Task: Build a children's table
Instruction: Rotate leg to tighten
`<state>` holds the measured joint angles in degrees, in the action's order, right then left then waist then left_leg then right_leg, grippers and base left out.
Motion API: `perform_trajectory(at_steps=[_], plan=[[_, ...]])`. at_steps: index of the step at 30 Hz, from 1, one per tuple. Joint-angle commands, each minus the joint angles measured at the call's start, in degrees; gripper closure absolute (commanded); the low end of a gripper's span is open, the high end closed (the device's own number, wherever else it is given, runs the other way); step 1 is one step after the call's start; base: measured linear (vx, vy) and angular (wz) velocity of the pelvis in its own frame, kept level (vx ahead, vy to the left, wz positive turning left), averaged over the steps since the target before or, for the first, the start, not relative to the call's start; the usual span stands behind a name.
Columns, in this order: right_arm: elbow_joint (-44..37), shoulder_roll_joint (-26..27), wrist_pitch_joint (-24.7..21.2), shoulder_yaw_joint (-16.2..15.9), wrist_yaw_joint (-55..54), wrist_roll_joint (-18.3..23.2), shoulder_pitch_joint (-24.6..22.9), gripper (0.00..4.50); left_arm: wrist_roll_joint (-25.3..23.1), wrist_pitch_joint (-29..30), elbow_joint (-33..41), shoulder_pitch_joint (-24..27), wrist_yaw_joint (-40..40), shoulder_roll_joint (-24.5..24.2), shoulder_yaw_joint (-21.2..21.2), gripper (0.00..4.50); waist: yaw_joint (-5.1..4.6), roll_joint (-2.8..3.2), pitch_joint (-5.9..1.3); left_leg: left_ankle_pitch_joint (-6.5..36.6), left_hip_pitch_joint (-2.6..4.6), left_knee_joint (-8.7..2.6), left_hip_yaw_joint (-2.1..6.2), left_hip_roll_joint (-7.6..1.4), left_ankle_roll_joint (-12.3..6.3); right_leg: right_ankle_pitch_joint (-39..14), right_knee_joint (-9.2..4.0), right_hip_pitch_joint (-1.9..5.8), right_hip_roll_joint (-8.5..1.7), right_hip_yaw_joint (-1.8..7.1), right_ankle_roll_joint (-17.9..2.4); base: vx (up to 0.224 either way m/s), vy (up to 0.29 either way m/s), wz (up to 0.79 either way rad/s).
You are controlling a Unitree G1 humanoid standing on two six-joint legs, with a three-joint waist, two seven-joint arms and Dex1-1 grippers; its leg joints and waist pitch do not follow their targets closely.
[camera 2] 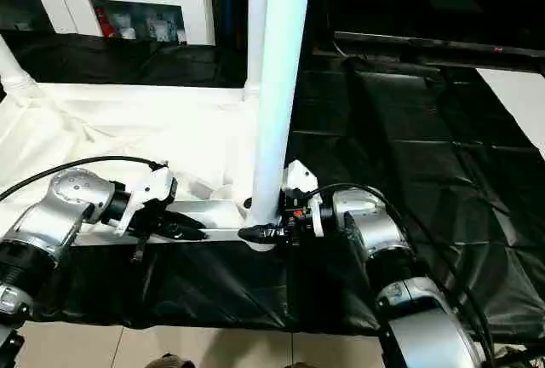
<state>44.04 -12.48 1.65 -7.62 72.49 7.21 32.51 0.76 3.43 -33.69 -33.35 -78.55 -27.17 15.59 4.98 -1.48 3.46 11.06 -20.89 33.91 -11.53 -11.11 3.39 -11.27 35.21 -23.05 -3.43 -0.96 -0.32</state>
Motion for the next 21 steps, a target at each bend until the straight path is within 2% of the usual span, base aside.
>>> perform_trajectory(at_steps=[1,2,3,4,6,7,8,10,12,13,14,16,17,18,19,20,21], plan=[[1.07,4.07,-0.49,-0.54,-7.15,-0.59,-1.10,1.69,-2.06,2.13,-2.13,-1.00,8.05,4.48,1.16,4.50,-0.54,0.38,-3.24,13.68,1.59,-4.47,0.80,-2.59,0.24,-13.29,-4.37,1.59,-4.37,2.06,-14.74,0.000,0.000,0.00],[2.00,5.22,-0.66,0.46,-11.37,-0.94,-0.85,1.70,-2.68,2.60,-2.73,-1.46,10.79,5.75,0.96,4.50,-0.70,0.36,-3.16,14.95,1.67,-4.48,0.92,-2.52,0.80,-15.72,-4.57,1.50,-4.48,2.14,-14.21,0.000,0.000,0.00],[3.96,7.30,0.33,1.76,-19.06,-1.94,-0.29,1.70,-3.31,3.90,-3.15,-1.95,14.54,8.11,0.85,4.50,-1.00,0.41,-2.85,17.23,1.64,-4.82,1.30,-2.50,1.81,-21.21,-5.08,1.47,-4.64,2.12,-12.73,-0.052,-0.001,0.00],[4.05,7.39,0.32,1.83,-19.39,-1.96,-0.25,1.70,-3.36,3.93,-3.18,-1.98,14.75,8.22,0.85,4.50,-1.34,0.31,-2.61,19.73,1.88,-4.94,1.59,-2.41,2.59,-26.59,-5.60,1.13,-4.69,2.06,-11.02,-0.055,0.005,-0.04],[6.30,9.77,0.28,3.40,-27.78,-2.42,0.72,1.71,-4.58,4.75,-3.87,-2.70,20.09,11.00,0.78,4.50,-1.81,0.45,-2.70,21.95,2.17,-5.02,2.01,-2.33,2.98,-30.51,-6.13,0.99,-4.83,1.95,-9.35,-0.054,0.007,-0.03],[7.60,11.44,0.70,4.18,-33.39,-2.80,1.32,1.71,-5.14,5.51,-4.09,-3.10,23.10,12.94,0.83,4.50,-2.18,0.53,-2.65,22.67,2.32,-5.02,2.03,-2.30,3.15,-31.13,-6.33,0.65,-4.72,1.97,-8.94,-0.053,0.012,-0.01],[8.23,12.20,0.73,4.52,-35.88,-2.92,1.62,1.71,-5.42,5.80,-4.25,-3.34,24.67,13.90,0.81,4.50,-2.33,0.47,-2.62,23.16,2.33,-5.00,2.10,-2.29,3.13,-31.73,-6.43,0.57,-4.76,1.93,-8.78,-0.053,0.012,-0.01],[9.22,13.54,0.88,5.06,-39.54,-2.96,2.14,1.71,-5.87,6.30,-4.62,-3.86,26.91,15.60,0.95,4.50,-2.57,0.20,-2.53,24.65,2.32,-4.86,2.23,-2.02,2.37,-35.08,-7.06,0.29,-4.72,1.77,-7.07,-0.027,0.006,0.00],[8.95,15.13,1.03,5.94,-42.08,-2.81,2.28,1.71,-6.65,6.21,-5.08,-4.38,29.30,17.47,1.29,4.50,-2.63,0.23,-2.55,25.10,2.35,-4.83,2.34,-1.99,1.90,-35.96,-7.37,0.13,-4.77,1.71,-6.39,0.000,0.000,0.00],[8.71,15.35,1.85,6.29,-42.12,-2.58,2.28,1.71,-6.62,6.23,-4.81,-4.38,28.82,17.74,1.56,4.50,-2.62,0.29,-2.57,25.46,2.37,-4.90,2.36,-2.02,1.76,-35.51,-7.38,0.07,-4.70,1.68,-6.32,0.000,0.000,0.00],[8.65,15.56,2.53,6.61,-42.35,-2.58,2.31,1.36,-6.70,6.28,-4.69,-4.39,28.47,17.97,1.66,4.50,-2.62,0.29,-2.57,25.46,2.37,-4.90,2.36,-2.02,1.76,-35.51,-7.38,0.07,-4.70,1.68,-6.32,0.000,0.000,0.00],[8.46,15.45,3.29,7.28,-42.00,-2.30,2.40,1.01,-7.14,5.74,-4.80,-4.62,28.22,18.09,1.82,4.50,-2.70,0.16,-2.91,24.39,1.86,-5.29,2.36,-2.18,1.40,-30.96,-6.95,0.56,-4.65,1.65,-7.26,0.000,0.000,0.00],[8.37,14.98,3.51,7.44,-40.71,-2.05,2.40,0.97,-7.45,5.31,-4.99,-4.73,27.56,17.72,2.01,4.50,-2.59,0.29,-3.01,23.54,1.85,-5.35,2.32,-2.25,1.28,-29.09,-6.77,0.63,-4.63,1.72,-7.78,0.000,0.000,0.00],[8.37,14.98,3.51,7.44,-40.71,-2.05,2.40,0.97,-7.45,5.31,-4.99,-4.73,27.56,17.72,2.01,4.50,-2.53,0.34,-3.13,21.49,1.56,-5.43,2.10,-2.34,0.93,-24.93,-6.41,0.83,-4.56,1.86,-8.96,0.000,0.000,0.00],[8.06,13.63,3.98,6.59,-38.12,-2.62,2.09,0.92,-7.73,4.28,-4.77,-4.46,25.68,16.42,2.39,4.50,-2.48,0.11,-3.22,19.69,1.23,-5.36,1.88,-2.34,0.45,-21.68,-6.12,1.06,-4.50,1.91,-9.90,0.000,0.000,0.00],[8.06,13.63,3.98,6.59,-38.12,-2.62,2.09,0.81,-7.73,4.28,-4.77,-4.46,25.68,16.42,2.39,4.50,-2.39,0.16,-3.25,19.11,1.18,-5.29,1.79,-2.32,0.22,-20.72,-6.02,1.13,-4.53,1.94,-10.22,0.000,0.000,0.00],[7.96,12.12,4.43,5.14,-35.47,-3.28,1.81,0.57,-7.79,3.31,-4.50,-4.16,24.25,15.31,2.35,4.50,-2.39,-0.01,-3.20,18.39,1.09,-5.19,1.63,-2.28,-0.28,-19.93,-5.97,1.18,-4.53,1.93,-10.70,0.000,0.000,0.00]])
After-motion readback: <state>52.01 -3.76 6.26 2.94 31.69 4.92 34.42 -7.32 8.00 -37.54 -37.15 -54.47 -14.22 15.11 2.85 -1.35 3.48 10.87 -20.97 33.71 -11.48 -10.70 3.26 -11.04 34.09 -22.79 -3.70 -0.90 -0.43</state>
